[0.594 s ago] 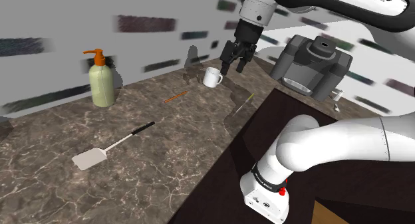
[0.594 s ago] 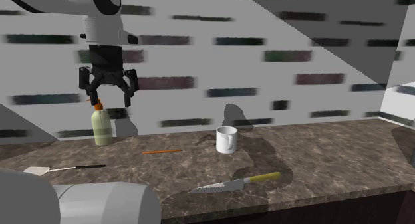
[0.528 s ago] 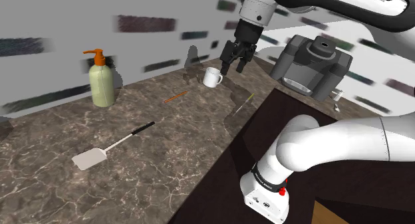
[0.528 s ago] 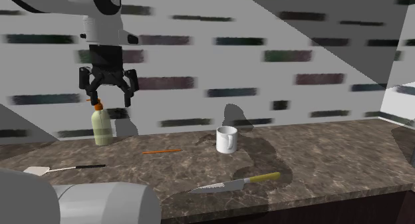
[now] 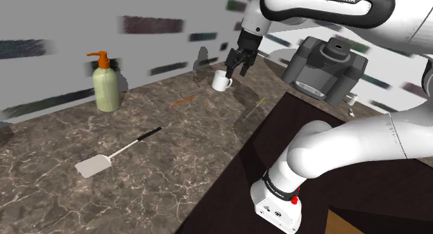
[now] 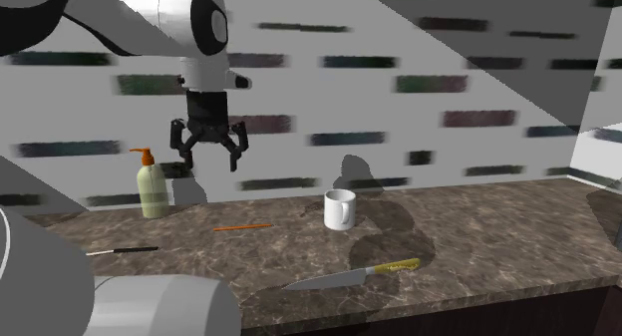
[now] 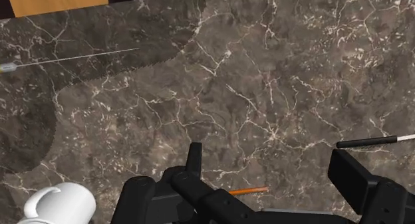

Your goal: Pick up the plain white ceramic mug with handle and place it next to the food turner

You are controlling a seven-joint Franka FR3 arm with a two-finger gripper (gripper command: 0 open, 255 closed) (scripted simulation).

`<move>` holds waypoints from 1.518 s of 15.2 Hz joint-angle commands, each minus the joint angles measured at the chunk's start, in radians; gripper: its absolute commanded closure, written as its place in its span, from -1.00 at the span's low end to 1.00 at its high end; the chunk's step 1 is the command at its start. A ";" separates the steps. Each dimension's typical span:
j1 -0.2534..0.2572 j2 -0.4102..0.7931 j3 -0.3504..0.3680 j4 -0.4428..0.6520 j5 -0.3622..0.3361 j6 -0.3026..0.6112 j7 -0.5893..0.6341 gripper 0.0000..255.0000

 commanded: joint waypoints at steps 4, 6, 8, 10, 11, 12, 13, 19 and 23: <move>-0.025 0.131 -0.073 0.031 -0.042 0.104 -0.100 -1.00; -0.032 0.190 -0.101 0.052 -0.052 0.144 -0.138 -1.00; -0.039 0.252 -0.128 0.078 -0.058 0.182 -0.177 -1.00; -0.044 0.317 -0.154 0.109 -0.060 0.217 -0.216 -1.00; -0.047 0.350 -0.166 0.126 -0.059 0.234 -0.236 -1.00; -0.050 0.384 -0.178 0.145 -0.057 0.250 -0.256 -1.00; -0.052 0.418 -0.190 0.165 -0.054 0.264 -0.276 -1.00; -0.074 0.633 -0.248 0.313 -0.009 0.332 -0.401 -1.00; -0.101 0.784 -0.270 0.438 0.039 0.354 -0.483 -1.00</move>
